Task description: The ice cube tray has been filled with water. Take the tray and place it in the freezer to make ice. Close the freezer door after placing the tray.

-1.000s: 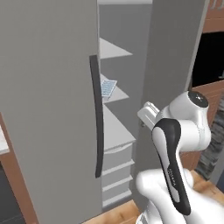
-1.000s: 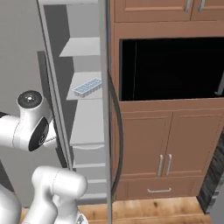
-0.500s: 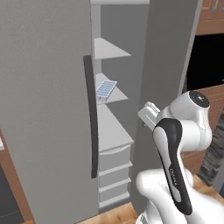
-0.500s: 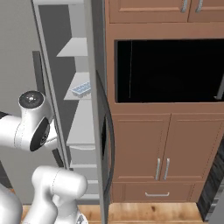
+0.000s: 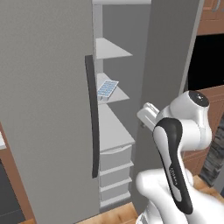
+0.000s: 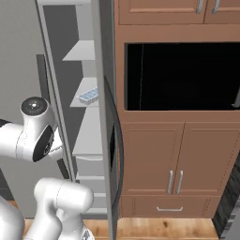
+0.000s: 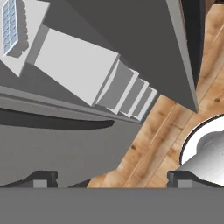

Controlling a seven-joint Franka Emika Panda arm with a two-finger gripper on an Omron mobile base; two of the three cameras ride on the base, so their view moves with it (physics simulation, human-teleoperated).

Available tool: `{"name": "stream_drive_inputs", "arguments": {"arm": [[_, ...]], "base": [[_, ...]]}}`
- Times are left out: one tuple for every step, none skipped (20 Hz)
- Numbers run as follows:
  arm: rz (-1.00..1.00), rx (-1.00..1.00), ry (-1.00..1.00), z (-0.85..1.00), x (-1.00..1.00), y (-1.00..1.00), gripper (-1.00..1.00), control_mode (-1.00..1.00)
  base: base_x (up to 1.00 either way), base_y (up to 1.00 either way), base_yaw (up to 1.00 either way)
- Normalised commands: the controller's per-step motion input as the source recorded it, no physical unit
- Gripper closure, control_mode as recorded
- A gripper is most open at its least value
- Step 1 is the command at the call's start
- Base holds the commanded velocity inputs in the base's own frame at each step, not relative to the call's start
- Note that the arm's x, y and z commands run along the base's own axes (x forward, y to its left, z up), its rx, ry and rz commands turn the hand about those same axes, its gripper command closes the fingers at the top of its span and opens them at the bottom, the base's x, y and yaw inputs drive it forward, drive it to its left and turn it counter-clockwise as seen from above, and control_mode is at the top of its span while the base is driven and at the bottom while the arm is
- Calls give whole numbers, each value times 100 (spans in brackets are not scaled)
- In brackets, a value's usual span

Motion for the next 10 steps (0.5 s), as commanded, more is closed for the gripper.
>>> {"name": "stream_drive_inputs", "arguments": {"arm": [[1,0,0,0,0,0,-100,-100],[1,0,0,-1,0,0,-100,-100],[1,0,0,-1,0,0,-100,-100],[3,0,0,-1,0,0,-100,-100],[3,0,0,-2,0,0,-100,-100],[4,0,0,-2,0,0,-100,-100],[5,0,0,-3,0,0,-100,-100],[5,0,0,-3,0,0,-100,-100],[6,0,0,-1,0,0,-100,-100],[7,0,0,0,-6,0,-100,-100]], "base": [[0,0,0],[0,0,0],[0,0,0],[0,0,0],[0,0,0],[0,0,0],[0,0,0],[0,0,0],[0,0,0],[0,0,0]]}}
